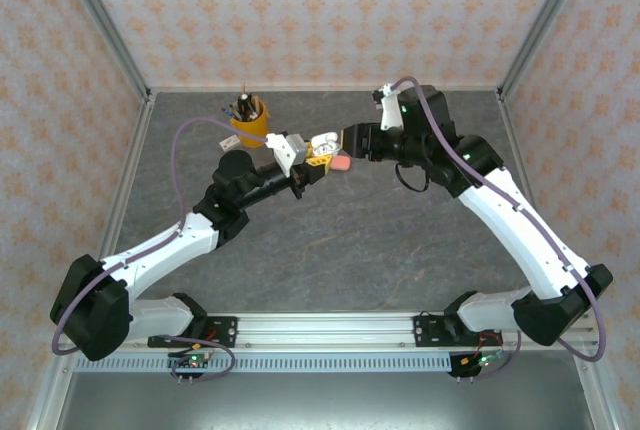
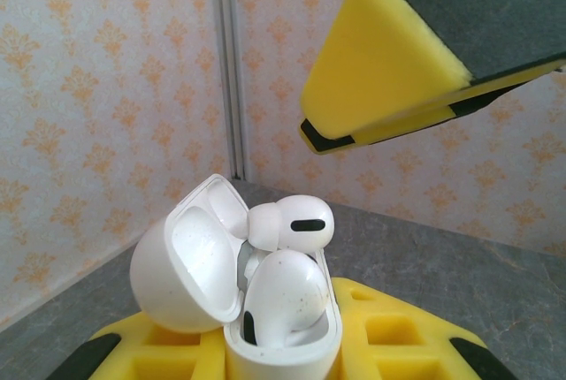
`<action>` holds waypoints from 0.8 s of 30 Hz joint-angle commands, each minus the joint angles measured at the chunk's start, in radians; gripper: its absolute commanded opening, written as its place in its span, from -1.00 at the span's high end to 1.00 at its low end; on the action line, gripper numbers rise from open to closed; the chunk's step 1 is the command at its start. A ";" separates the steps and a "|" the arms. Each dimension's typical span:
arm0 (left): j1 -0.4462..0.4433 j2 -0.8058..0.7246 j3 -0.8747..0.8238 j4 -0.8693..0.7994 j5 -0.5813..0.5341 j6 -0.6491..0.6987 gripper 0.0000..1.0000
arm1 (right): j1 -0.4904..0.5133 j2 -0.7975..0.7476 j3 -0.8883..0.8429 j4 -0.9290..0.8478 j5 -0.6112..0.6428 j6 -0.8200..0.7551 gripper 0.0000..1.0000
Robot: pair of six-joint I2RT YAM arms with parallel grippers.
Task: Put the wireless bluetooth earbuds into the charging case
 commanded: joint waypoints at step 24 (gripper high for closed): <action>-0.007 -0.019 0.027 0.049 0.021 0.016 1.00 | -0.030 0.129 0.117 0.022 -0.194 -0.015 0.87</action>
